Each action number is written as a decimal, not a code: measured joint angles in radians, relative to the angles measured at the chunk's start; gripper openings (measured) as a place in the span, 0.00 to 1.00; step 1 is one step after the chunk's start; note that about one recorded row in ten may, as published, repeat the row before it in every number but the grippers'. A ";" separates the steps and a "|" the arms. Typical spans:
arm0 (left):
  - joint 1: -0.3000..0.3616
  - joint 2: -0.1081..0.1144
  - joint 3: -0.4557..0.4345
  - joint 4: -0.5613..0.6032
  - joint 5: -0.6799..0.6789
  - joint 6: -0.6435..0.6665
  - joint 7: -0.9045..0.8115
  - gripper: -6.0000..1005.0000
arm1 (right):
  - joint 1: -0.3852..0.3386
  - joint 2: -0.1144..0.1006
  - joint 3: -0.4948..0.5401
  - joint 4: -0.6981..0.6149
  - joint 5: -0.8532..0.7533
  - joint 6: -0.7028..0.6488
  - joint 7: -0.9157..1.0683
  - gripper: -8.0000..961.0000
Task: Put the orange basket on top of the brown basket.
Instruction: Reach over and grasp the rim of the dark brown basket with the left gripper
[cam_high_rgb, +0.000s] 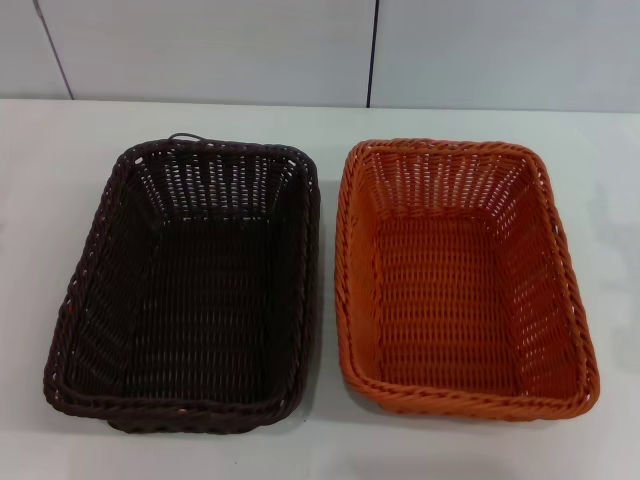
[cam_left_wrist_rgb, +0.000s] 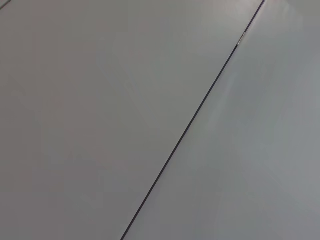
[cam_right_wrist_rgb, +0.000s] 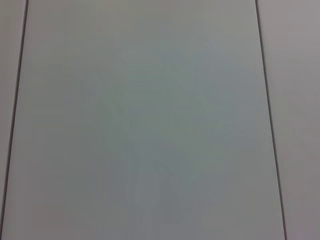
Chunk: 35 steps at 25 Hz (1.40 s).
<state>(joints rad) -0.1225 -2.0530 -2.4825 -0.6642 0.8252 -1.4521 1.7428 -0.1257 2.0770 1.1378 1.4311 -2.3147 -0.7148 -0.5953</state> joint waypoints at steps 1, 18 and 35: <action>0.000 0.000 0.000 0.000 0.000 0.000 0.000 0.59 | 0.000 0.000 0.000 0.000 0.000 0.000 0.000 0.81; 0.002 -0.004 0.001 0.001 0.000 -0.004 -0.002 0.59 | 0.002 0.000 0.000 0.002 0.000 -0.001 0.000 0.81; -0.011 -0.003 0.011 0.014 0.000 -0.001 -0.001 0.59 | 0.008 -0.002 0.008 -0.003 0.000 -0.002 0.001 0.81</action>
<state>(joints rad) -0.1335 -2.0557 -2.4710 -0.6500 0.8255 -1.4527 1.7422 -0.1181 2.0754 1.1460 1.4279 -2.3147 -0.7165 -0.5948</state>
